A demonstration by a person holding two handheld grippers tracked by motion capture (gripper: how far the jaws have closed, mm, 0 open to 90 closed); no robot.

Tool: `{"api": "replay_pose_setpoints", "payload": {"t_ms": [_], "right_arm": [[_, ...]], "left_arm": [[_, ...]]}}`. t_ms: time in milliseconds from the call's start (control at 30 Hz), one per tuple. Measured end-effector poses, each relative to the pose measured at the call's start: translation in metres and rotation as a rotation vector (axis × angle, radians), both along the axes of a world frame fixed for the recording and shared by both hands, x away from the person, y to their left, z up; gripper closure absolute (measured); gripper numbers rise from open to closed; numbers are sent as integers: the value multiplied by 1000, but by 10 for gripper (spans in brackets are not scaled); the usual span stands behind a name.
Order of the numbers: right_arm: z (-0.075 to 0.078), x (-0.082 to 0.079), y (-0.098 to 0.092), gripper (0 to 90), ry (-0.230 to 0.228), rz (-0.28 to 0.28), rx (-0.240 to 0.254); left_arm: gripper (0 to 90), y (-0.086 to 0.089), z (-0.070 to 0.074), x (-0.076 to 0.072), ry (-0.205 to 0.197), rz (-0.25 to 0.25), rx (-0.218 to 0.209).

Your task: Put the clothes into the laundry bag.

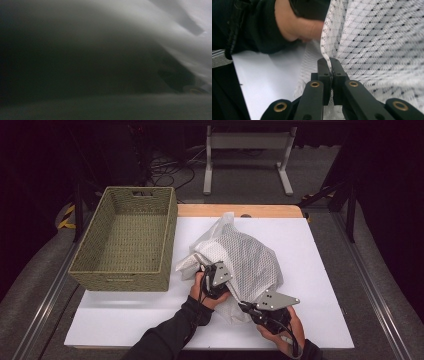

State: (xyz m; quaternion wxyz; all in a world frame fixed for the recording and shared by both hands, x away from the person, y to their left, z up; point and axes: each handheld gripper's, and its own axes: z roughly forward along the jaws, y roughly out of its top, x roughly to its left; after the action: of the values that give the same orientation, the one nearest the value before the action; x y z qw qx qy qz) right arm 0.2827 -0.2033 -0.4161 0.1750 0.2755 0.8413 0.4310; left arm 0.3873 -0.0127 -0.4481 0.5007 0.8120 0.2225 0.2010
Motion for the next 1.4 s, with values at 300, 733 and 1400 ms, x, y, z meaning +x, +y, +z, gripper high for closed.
{"api": "replay_pose_setpoints", "payload": {"t_ms": [300, 733, 1400], "right_arm": [[-10, 9, -10, 892, 6, -73, -38], [2, 8, -19, 892, -22, -77, -9], [6, 4, -17, 850, -74, -54, -25]], "left_arm": [[681, 14, -2, 0, 52, -74, -7], [209, 70, -4, -37, 164, -28, 128], [735, 47, -5, 19, 173, 44, 34]]}}
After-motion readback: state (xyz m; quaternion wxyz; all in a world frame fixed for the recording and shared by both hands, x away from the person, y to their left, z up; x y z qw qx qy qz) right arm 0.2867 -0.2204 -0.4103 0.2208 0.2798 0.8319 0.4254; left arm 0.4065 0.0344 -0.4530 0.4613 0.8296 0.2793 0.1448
